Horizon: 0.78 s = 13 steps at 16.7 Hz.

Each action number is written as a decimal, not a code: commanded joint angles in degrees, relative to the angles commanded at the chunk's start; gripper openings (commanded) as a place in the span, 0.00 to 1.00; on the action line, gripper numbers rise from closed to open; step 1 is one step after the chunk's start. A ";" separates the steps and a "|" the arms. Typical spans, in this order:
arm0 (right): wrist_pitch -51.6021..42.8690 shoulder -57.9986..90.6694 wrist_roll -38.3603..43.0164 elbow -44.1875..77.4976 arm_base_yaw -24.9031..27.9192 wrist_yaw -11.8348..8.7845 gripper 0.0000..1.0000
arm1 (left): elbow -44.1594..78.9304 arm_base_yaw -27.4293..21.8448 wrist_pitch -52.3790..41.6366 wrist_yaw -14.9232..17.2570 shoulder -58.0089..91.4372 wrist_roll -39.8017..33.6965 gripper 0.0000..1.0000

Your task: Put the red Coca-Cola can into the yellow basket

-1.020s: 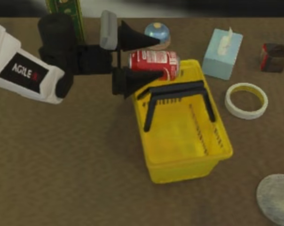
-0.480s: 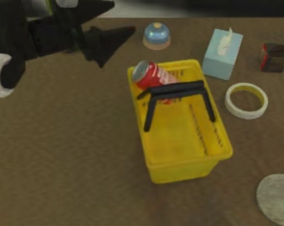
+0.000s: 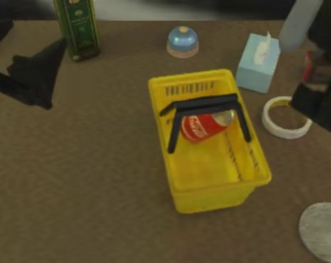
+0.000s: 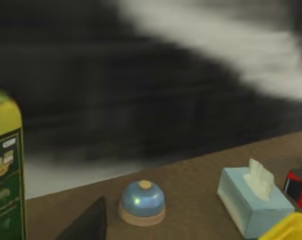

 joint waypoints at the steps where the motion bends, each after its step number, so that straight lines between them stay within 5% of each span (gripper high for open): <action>1: -4.18 6.39 -2.76 6.22 1.69 -0.02 1.00 | -3.55 0.76 -2.60 -3.26 -6.67 0.18 1.00; 8: -26.36 40.27 -18.02 40.31 11.02 0.13 1.00 | -24.52 4.74 -16.62 -22.42 -44.42 3.02 1.00; 13: -32.53 48.71 -22.67 50.12 13.84 0.40 1.00 | -31.35 5.85 -20.58 -28.89 -54.67 4.63 1.00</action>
